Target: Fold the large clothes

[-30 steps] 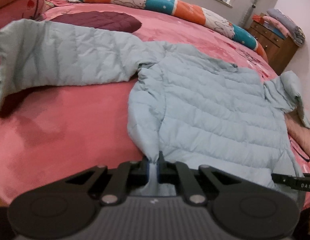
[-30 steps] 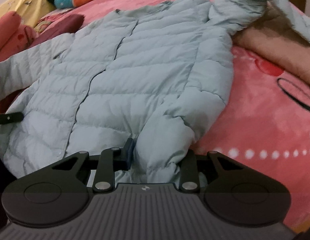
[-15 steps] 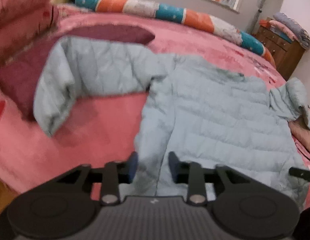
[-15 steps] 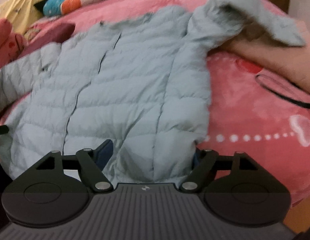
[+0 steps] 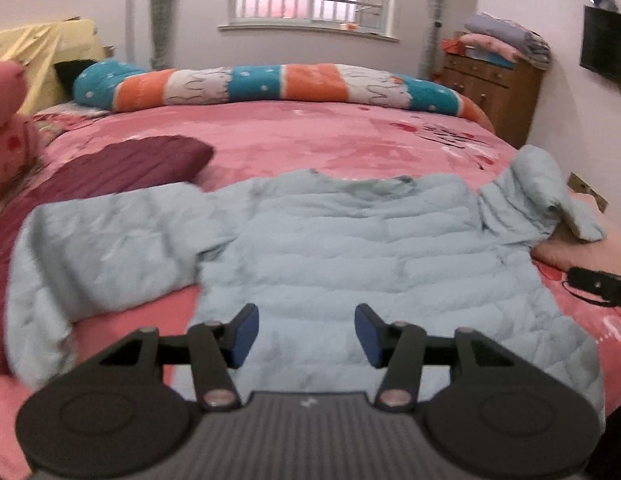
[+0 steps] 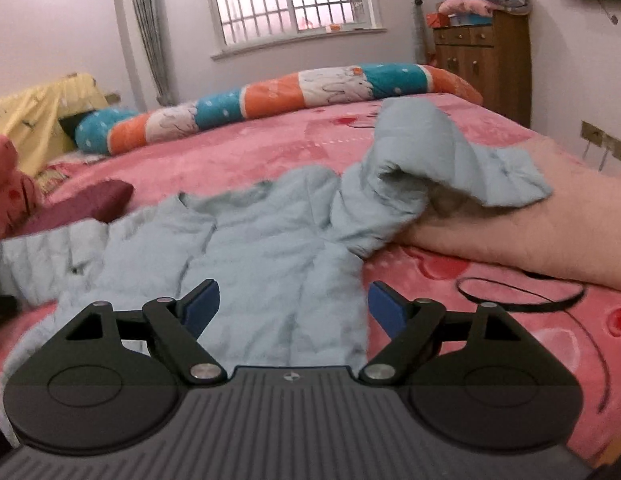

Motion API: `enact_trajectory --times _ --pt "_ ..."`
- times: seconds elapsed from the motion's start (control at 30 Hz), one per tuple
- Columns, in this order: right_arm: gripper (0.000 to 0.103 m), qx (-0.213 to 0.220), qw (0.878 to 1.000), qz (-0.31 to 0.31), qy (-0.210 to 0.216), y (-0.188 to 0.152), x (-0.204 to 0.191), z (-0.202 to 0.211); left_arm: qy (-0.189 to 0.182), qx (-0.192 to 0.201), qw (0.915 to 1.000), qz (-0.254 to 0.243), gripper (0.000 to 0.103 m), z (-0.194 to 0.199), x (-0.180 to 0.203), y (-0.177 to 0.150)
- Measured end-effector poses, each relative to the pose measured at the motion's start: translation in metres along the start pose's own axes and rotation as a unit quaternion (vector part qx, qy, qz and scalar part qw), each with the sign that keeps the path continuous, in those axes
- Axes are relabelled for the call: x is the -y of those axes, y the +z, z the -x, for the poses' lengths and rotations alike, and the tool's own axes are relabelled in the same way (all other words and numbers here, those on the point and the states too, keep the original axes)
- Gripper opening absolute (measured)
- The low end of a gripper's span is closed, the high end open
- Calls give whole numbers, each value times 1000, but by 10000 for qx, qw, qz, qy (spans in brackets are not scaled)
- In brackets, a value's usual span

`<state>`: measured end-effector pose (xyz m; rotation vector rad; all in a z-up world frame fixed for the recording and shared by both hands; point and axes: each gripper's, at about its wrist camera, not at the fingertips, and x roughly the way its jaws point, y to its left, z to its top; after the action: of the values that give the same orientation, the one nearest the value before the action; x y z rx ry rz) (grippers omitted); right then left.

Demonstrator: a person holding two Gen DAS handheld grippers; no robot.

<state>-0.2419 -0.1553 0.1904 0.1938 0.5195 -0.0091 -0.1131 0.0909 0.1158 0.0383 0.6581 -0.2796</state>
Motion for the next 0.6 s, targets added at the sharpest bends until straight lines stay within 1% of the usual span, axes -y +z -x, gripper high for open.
enact_trajectory --times 0.07,0.13,0.33,0.4,0.5,0.6 --pt "101 -23 9999 109 13 2 -1 -13 -26 5 10000 -61 54 -16 9 4" --pt "101 -18 9999 106 114 3 -3 -17 -56 14 10000 -44 54 -27 17 6" --pt "101 -36 9997 126 188 9 -7 -44 -98 43 9999 -25 60 -57 28 9" --pt "101 -81 9997 137 196 10 -10 -53 -61 68 9999 -92 64 -65 30 7" --pt "102 -112 9997 162 170 14 -10 -66 -58 8 9999 -138 64 -78 28 4" --pt "103 -131 9997 115 160 20 -13 -68 -40 -36 9998 -167 64 -89 24 1"
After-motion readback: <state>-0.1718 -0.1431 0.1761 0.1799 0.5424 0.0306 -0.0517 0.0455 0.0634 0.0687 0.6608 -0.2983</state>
